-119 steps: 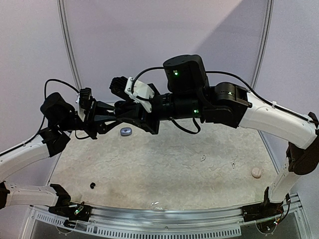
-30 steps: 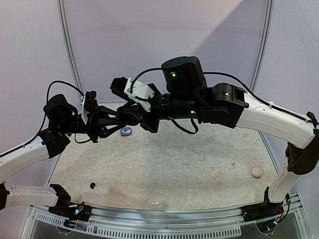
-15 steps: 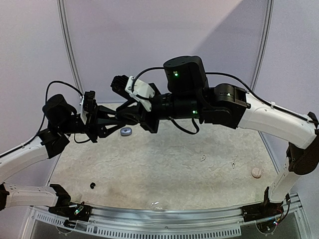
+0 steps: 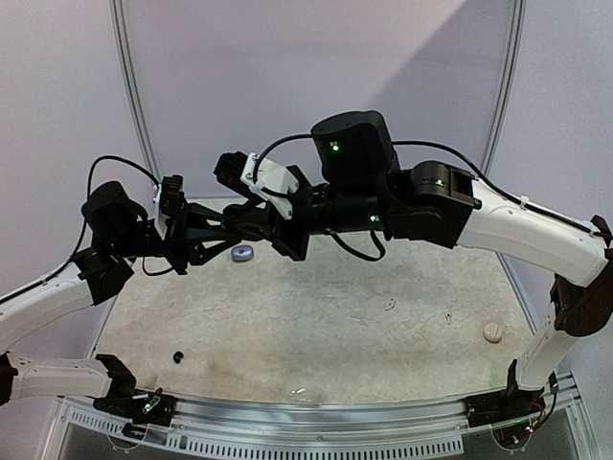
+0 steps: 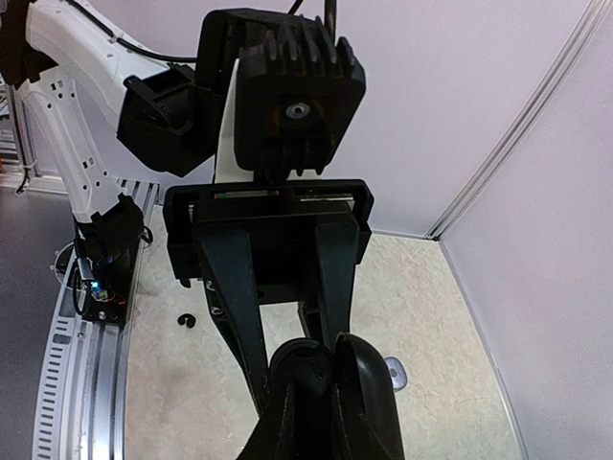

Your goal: Insert the wireless bluetooth earbuds into the charging case

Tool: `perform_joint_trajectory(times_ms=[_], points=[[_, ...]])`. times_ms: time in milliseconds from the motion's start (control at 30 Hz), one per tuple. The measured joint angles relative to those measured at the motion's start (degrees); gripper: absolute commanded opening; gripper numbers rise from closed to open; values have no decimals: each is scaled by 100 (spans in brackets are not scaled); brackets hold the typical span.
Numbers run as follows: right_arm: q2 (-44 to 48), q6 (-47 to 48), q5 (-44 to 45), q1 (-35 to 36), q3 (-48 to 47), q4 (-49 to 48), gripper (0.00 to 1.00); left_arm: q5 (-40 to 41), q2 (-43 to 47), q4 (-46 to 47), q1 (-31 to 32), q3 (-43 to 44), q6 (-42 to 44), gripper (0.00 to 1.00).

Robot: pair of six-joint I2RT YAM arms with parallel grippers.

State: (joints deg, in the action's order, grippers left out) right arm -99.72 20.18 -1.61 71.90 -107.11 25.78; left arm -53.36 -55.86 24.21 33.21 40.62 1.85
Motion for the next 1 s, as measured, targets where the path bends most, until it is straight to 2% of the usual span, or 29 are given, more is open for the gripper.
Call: perform_joint_trajectory(times_ms=[267,467,767,1000], points=[[0,26,-50,0,0,13,0,-20,0,-13,0,0,55,0],[0,46,-61,-2,-7,39,0,-28,0,-79,0,4,181,0],[13,72,-61,0,-7,-11,0,2,85,-730,0,48,1021,0],[264,26,-214,0,192,-151,0,20,90,-861,0,48,1211,0]])
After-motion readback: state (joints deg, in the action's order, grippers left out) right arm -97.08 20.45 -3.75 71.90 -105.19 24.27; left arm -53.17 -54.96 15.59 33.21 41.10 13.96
